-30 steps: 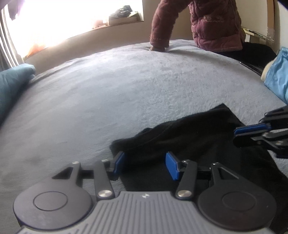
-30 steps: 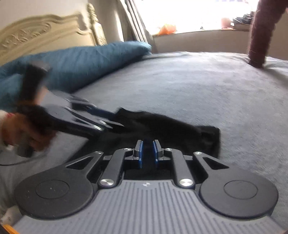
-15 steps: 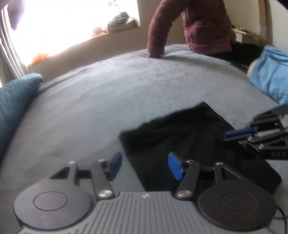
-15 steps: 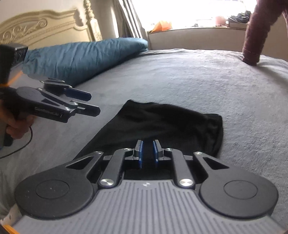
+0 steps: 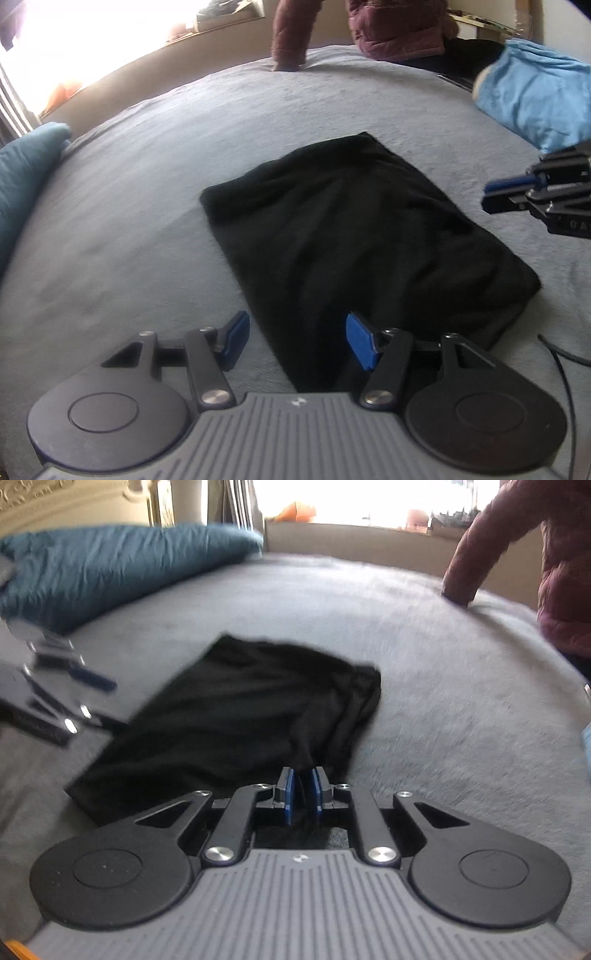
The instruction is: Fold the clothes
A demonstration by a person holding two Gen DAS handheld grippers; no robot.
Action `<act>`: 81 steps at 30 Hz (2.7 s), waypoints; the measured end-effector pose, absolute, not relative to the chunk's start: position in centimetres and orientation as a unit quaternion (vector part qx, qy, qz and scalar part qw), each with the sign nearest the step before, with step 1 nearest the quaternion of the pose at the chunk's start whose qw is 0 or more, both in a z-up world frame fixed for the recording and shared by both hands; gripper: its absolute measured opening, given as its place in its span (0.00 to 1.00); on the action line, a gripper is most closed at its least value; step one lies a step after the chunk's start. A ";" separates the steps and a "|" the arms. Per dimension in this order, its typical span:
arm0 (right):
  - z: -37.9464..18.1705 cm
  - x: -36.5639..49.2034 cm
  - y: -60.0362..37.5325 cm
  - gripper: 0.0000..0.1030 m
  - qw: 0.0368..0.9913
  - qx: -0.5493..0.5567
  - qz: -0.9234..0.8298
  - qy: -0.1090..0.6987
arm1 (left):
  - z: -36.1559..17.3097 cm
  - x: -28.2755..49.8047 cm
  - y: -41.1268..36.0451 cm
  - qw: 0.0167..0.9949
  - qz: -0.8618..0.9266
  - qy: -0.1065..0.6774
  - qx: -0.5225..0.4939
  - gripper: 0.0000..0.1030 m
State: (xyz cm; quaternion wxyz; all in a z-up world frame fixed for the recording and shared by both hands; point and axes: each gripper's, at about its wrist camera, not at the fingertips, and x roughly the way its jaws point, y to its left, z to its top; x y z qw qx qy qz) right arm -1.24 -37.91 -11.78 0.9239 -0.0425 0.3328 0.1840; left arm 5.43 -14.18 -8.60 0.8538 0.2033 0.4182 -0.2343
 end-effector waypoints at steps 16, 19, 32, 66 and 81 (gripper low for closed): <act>-13.3 -5.2 -38.6 0.08 0.916 -0.055 0.164 0.362 | -10.5 2.2 -14.3 0.833 -0.204 0.459 0.232 0.57; -13.3 -5.5 -36.1 0.08 0.912 -0.078 0.198 0.352 | -11.1 2.2 -15.1 0.827 -0.203 0.468 0.235 0.57; -12.6 -4.3 -33.8 0.08 0.902 -0.078 0.214 0.367 | -10.1 1.3 -13.6 0.829 -0.190 0.485 0.205 0.57; -12.9 -4.5 -34.5 0.10 0.907 -0.063 0.191 0.370 | -9.6 4.0 -15.3 0.833 -0.150 0.496 0.194 0.74; -14.1 -3.2 -39.8 0.10 0.906 0.068 0.102 0.406 | -10.5 3.9 -16.5 0.812 -0.140 0.538 0.177 0.74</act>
